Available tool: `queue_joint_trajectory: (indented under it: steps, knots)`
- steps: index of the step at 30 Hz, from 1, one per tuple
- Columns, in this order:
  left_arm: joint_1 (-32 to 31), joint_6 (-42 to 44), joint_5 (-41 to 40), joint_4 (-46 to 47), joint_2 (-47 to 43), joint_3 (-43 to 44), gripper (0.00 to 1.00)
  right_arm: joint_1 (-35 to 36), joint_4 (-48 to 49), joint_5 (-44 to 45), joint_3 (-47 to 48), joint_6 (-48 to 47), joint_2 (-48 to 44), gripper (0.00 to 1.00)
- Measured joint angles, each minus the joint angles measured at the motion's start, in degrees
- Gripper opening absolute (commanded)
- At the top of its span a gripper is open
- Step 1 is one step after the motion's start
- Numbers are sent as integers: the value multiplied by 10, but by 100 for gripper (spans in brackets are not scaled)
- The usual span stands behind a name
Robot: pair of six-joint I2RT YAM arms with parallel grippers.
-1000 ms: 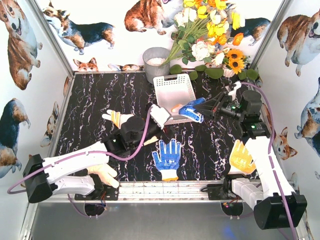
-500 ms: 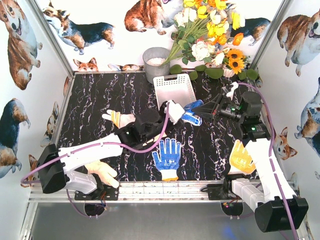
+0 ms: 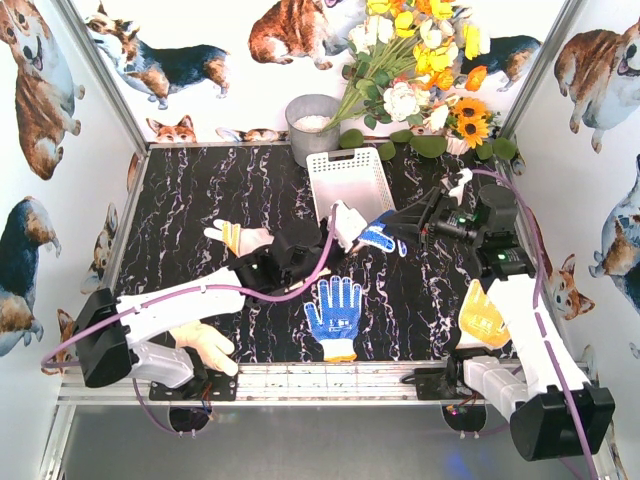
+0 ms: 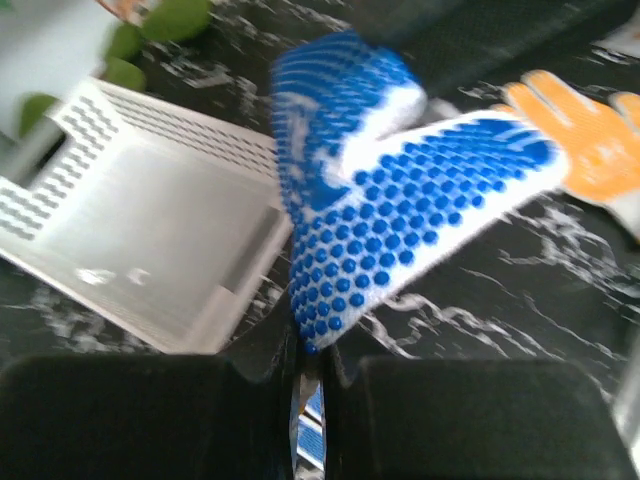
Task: Put the gloves into the storage basket
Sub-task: Turn over the glove.
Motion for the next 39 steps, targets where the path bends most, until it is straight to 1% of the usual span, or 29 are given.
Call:
queue_joint_trajectory:
  steps: [2,5,8,10,14,16,19,22,26,32,39]
  knots:
    - [0,-28,31,-23,-8,-9,0,0,2,6,-5,-3,8,37]
    - [1,-81,105,-51,-20,-29,0,0,-6,16,-6,-26,26,47]
    - [1,-148,183,-72,-23,-46,0,-1,-70,39,22,-90,52,53]
    - [1,-196,219,-71,-26,-62,0,-1,-129,68,60,-145,66,55]
    - [2,-296,243,-50,-57,-106,0,-1,-222,137,136,-243,70,58]
    - [10,-358,243,-37,-74,-116,0,-1,-243,159,149,-271,60,62]
    - [45,-468,240,7,-96,-132,0,-2,-261,176,143,-290,38,62]
    - [84,-576,231,61,-112,-170,0,-2,-263,177,119,-294,19,62]
    - [115,-666,220,59,-114,-202,0,-2,-257,169,77,-282,6,63]
    - [134,-740,210,72,-122,-223,0,10,-173,133,-26,-216,-19,63]
    - [142,-777,199,98,-126,-226,0,52,-67,102,-122,-131,-24,63]
